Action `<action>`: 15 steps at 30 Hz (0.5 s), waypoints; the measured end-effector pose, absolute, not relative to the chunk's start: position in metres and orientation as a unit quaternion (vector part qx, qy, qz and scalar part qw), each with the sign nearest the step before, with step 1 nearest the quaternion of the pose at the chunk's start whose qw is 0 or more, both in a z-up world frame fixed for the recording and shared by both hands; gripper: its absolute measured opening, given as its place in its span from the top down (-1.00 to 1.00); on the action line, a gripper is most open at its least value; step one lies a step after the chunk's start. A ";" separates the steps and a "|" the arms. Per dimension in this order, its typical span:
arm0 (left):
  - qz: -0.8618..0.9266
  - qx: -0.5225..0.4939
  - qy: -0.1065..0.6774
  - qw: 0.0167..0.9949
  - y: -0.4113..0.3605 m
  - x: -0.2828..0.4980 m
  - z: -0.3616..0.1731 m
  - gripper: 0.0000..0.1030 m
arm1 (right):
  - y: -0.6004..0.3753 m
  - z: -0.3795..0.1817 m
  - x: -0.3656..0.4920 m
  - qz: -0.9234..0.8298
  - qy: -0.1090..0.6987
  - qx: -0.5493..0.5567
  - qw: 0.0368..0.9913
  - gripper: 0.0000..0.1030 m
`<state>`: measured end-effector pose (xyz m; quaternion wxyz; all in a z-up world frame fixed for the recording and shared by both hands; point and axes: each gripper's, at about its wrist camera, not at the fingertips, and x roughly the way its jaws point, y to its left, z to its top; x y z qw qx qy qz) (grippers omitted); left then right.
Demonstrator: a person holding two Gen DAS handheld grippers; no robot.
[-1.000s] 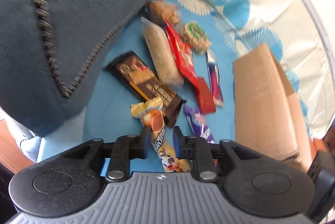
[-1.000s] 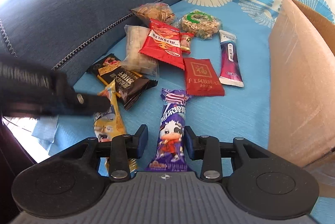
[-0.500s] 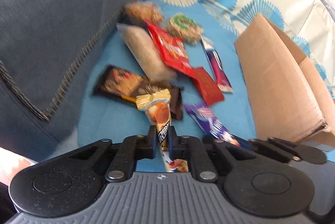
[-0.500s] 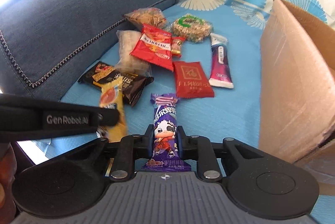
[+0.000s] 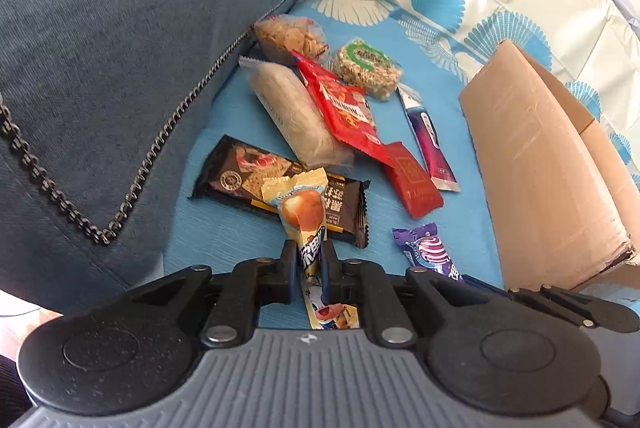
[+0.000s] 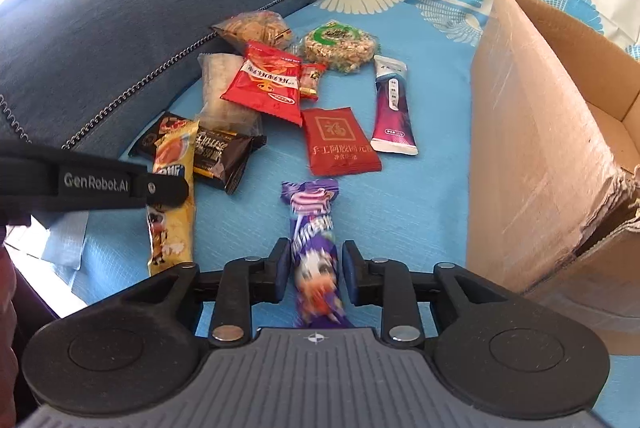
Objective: Organize snacks
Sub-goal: 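Grasp the orange-capped cone snack with the left tool while the right tool holds the purple bar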
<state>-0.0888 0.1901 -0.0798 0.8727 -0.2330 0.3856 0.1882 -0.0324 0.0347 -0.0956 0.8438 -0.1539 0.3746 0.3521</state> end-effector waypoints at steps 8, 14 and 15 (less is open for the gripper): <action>0.184 -0.212 0.398 0.873 0.182 -0.084 -0.086 0.70 | 0.039 -0.102 -0.027 0.353 0.378 -0.150 0.843 0.42; 0.183 -0.182 0.401 0.879 0.175 -0.080 -0.087 0.70 | 0.040 -0.102 -0.028 0.354 0.371 -0.156 0.844 0.44; 0.183 -0.179 0.401 0.880 0.174 -0.080 -0.087 0.70 | 0.040 -0.101 -0.028 0.353 0.370 -0.157 0.845 0.49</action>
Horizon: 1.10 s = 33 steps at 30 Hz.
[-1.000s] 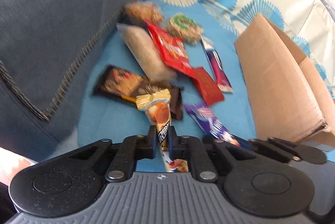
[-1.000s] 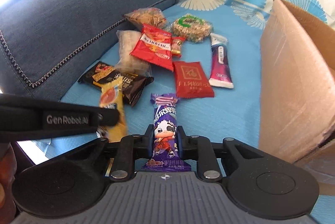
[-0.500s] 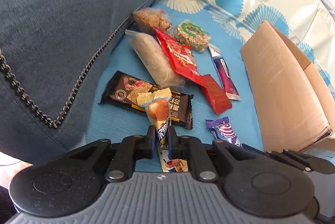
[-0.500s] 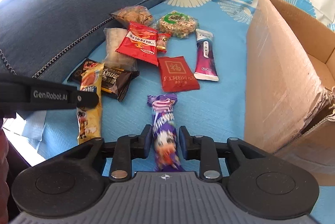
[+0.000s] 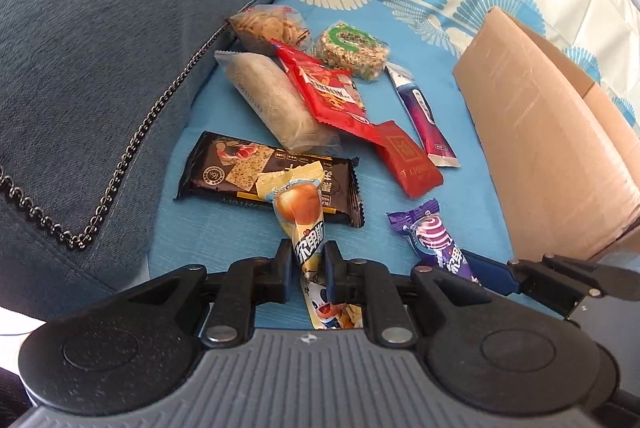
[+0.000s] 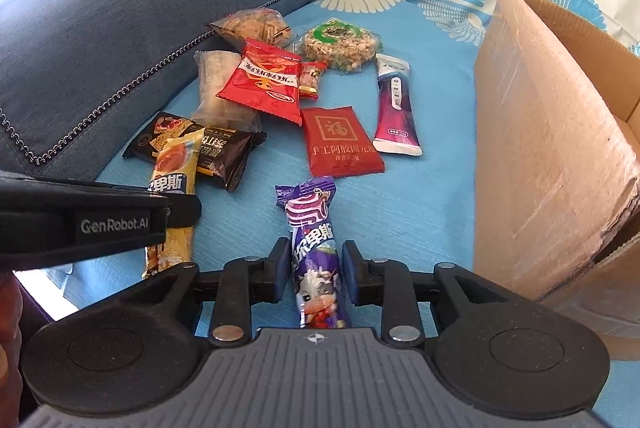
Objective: Organize snacks
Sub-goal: 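Grasp the orange-capped cone snack with the left tool while the right tool holds the purple bar, then carry the purple bar and cone snack with both tools over the cardboard box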
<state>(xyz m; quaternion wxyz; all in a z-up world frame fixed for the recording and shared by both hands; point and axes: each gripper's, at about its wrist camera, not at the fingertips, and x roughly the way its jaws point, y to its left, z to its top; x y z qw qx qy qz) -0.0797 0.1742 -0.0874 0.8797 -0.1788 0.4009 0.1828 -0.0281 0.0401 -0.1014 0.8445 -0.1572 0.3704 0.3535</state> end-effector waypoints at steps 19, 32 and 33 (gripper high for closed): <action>0.206 -0.180 0.376 0.885 0.177 -0.089 -0.074 0.82 | 0.029 -0.073 -0.042 0.354 0.293 -0.151 0.875 0.63; 0.193 -0.185 0.320 0.909 0.170 -0.115 -0.038 0.82 | -0.004 -0.024 -0.072 0.340 0.202 -0.109 0.912 0.63; 0.190 -0.185 0.314 0.912 0.169 -0.118 -0.035 0.82 | -0.010 -0.019 -0.073 0.336 0.196 -0.104 0.915 0.63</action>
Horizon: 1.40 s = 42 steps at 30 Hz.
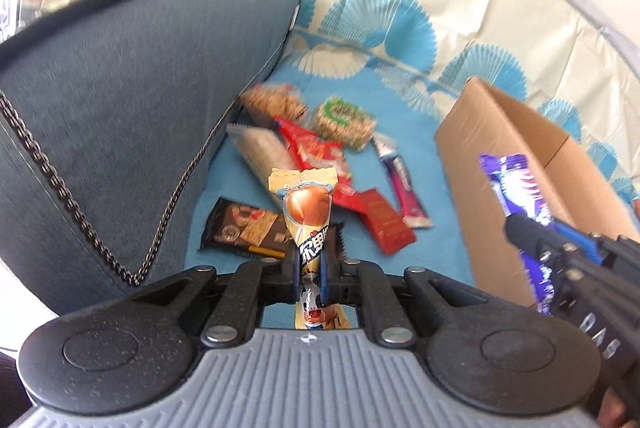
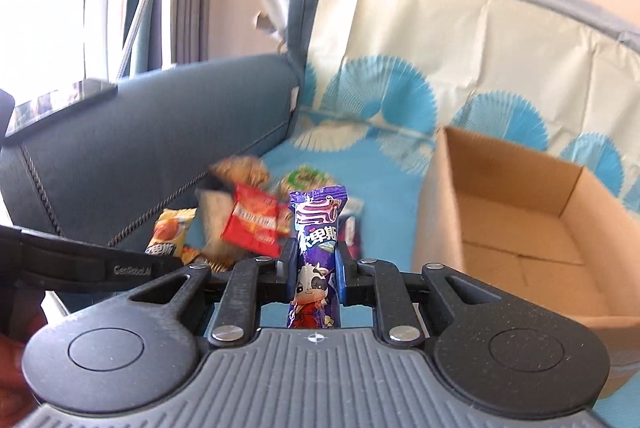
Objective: Organize snacks
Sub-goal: 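Carry the purple bar and cone snack with both tools over the cardboard box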
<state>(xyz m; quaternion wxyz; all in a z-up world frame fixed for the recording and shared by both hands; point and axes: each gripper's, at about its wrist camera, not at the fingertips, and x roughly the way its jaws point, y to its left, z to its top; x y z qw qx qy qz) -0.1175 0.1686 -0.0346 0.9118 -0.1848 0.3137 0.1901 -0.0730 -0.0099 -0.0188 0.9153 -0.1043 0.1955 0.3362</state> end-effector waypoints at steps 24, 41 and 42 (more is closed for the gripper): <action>0.125 -0.164 0.276 0.939 0.125 -0.085 -0.016 0.82 | -0.161 0.065 -0.002 0.211 0.129 0.058 0.967 0.63; 0.128 -0.116 0.242 0.955 0.090 -0.077 -0.001 0.82 | -0.182 0.049 0.069 0.197 0.140 0.098 0.965 0.63; 0.124 -0.113 0.240 0.956 0.085 -0.077 0.003 0.82 | -0.183 0.049 0.069 0.196 0.140 0.098 0.966 0.63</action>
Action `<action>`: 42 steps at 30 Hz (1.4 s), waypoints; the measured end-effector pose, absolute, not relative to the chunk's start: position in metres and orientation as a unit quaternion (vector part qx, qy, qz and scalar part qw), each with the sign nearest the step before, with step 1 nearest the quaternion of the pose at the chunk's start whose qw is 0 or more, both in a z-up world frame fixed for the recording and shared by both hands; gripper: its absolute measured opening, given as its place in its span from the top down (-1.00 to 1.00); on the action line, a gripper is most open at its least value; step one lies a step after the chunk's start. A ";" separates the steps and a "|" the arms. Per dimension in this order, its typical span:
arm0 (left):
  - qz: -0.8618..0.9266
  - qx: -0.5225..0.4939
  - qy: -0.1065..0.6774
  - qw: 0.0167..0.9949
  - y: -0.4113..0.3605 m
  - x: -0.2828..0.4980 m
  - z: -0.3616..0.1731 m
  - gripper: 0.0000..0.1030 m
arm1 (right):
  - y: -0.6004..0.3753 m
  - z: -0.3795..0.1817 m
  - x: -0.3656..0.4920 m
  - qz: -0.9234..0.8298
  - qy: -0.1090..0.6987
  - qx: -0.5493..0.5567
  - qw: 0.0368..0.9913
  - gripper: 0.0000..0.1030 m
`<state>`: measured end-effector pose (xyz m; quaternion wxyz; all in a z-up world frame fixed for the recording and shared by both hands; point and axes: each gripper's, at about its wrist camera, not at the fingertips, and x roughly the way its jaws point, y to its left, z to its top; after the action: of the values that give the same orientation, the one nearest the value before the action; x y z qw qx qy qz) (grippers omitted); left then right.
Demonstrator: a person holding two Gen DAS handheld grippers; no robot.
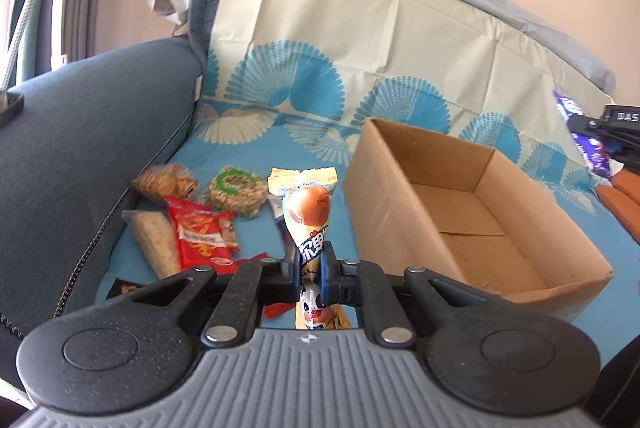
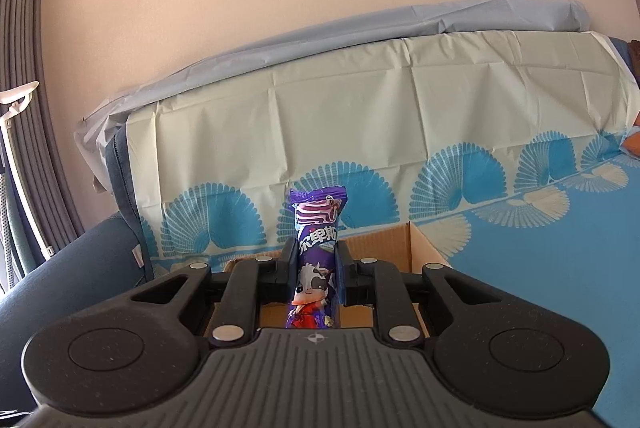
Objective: Organize snacks
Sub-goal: 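Carry the purple bar and cone snack with both tools over the cardboard box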
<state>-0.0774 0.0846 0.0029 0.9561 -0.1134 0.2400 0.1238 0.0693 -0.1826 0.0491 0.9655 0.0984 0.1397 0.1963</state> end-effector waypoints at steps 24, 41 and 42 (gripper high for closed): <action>-0.002 -0.106 0.202 0.974 0.008 0.019 0.087 0.82 | -0.184 0.040 0.091 0.170 0.177 0.095 0.965 0.63; -0.011 -0.114 0.238 0.965 0.015 0.062 0.055 0.82 | -0.183 0.039 0.098 0.150 0.196 0.065 0.967 0.63; -0.009 -0.118 0.242 0.963 0.017 0.064 0.053 0.82 | -0.182 0.039 0.098 0.149 0.196 0.061 0.967 0.63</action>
<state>0.0637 0.0173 0.0533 0.9631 -0.1183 0.2418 -0.0092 0.0984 -0.1825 0.0390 0.9672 0.0606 0.1963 0.1494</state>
